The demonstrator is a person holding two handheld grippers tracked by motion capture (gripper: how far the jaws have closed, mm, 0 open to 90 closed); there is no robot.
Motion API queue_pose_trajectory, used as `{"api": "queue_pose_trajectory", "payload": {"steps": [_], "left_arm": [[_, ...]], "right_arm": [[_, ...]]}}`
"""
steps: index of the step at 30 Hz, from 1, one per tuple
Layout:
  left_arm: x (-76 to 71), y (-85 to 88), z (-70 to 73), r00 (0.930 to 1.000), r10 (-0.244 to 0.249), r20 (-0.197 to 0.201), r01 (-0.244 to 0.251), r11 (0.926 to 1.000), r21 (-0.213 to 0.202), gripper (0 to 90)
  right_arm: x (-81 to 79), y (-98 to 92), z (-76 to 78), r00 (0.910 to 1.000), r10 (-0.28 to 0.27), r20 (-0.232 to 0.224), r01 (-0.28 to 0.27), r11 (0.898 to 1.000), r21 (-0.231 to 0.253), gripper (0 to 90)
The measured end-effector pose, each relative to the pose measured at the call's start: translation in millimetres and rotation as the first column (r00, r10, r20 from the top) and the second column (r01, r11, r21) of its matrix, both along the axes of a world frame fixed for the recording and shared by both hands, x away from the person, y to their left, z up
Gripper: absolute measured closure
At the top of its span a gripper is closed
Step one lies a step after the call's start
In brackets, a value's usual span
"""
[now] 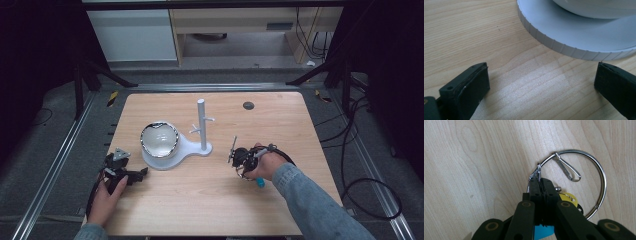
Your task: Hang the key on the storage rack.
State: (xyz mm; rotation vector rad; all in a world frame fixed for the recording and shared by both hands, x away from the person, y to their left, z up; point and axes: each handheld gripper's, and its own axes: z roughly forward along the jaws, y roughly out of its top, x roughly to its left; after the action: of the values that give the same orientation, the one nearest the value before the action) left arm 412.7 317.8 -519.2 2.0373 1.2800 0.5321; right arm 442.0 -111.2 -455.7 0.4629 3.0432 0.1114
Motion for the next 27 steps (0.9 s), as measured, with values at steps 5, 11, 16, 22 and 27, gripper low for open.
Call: {"api": "queue_pose_trajectory", "payload": {"steps": [5,11,16,22,27], "left_arm": [[0.0,0.1,0.0,1.0,-0.001,0.0,0.001,1.0,0.0,0.0],[0.0,0.0,0.0,1.0,0.0,0.0,0.0,1.0,0.0,0.0],[0.0,0.1,0.0,1.0,-0.001,0.0,0.001,1.0,0.0,0.0],[0.0,0.0,0.0,1.0,0.0,0.0,0.0,1.0,0.0,0.0],[0.0,0.0,0.0,1.0,0.0,0.0,0.0,1.0,0.0,0.0]], "right_arm": [[-0.6,-3.0,5.0,1.0,-0.007,-0.004,0.007,0.999,0.037,88.6],[-0.4,-7.3,19.5,0.9999,-0.017,0.004,0.017,0.998,0.055,88.7],[0.5,-11.2,33.1,0.9995,-0.023,0.024,0.021,0.998,0.064,88.7],[2.1,-17.6,48.3,0.9979,-0.044,0.046,0.04,0.995,0.089,88.7],[3.4,-22.5,59.1,0.9962,-0.064,0.059,0.058,0.994,0.096,88.7]]}}
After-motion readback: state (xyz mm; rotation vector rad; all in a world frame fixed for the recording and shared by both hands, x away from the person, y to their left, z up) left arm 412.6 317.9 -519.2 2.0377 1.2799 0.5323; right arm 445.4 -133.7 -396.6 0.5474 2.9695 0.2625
